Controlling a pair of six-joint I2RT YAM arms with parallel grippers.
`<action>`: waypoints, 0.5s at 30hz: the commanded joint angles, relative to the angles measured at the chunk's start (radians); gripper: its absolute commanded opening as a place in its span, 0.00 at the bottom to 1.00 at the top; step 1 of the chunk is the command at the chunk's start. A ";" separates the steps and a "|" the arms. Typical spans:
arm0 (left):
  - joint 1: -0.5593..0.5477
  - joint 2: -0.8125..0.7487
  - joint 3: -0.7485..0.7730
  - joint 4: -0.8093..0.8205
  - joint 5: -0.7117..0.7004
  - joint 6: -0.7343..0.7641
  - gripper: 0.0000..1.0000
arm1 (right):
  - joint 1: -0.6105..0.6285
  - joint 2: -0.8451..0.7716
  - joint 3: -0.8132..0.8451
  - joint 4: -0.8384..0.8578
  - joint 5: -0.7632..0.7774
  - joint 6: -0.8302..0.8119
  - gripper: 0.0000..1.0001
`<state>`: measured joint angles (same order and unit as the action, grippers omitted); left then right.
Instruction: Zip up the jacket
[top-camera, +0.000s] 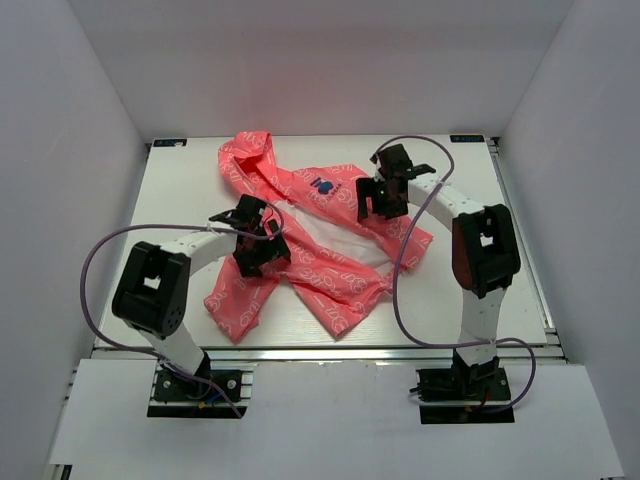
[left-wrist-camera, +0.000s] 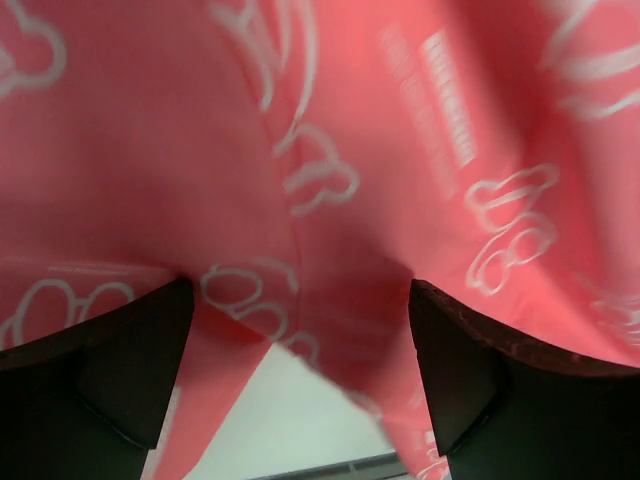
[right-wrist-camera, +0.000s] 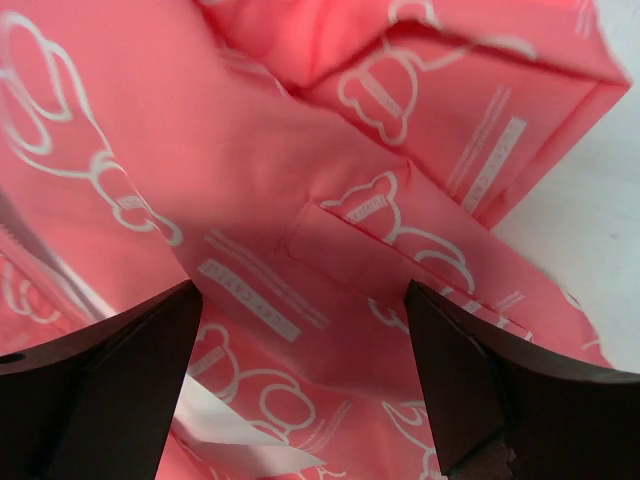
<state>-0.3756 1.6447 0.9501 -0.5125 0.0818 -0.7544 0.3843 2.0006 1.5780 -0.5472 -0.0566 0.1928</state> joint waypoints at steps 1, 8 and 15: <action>0.020 0.079 0.097 0.039 -0.101 0.019 0.98 | -0.025 -0.014 -0.056 0.012 -0.005 0.023 0.88; 0.109 0.406 0.421 0.110 -0.119 0.211 0.98 | -0.035 -0.100 -0.332 0.078 -0.032 0.074 0.77; 0.109 0.748 1.051 -0.027 0.049 0.398 0.98 | -0.019 -0.339 -0.616 0.170 0.005 0.129 0.80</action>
<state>-0.2676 2.3085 1.8465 -0.4423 0.0906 -0.4675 0.3588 1.7107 1.0206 -0.3470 -0.1028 0.2901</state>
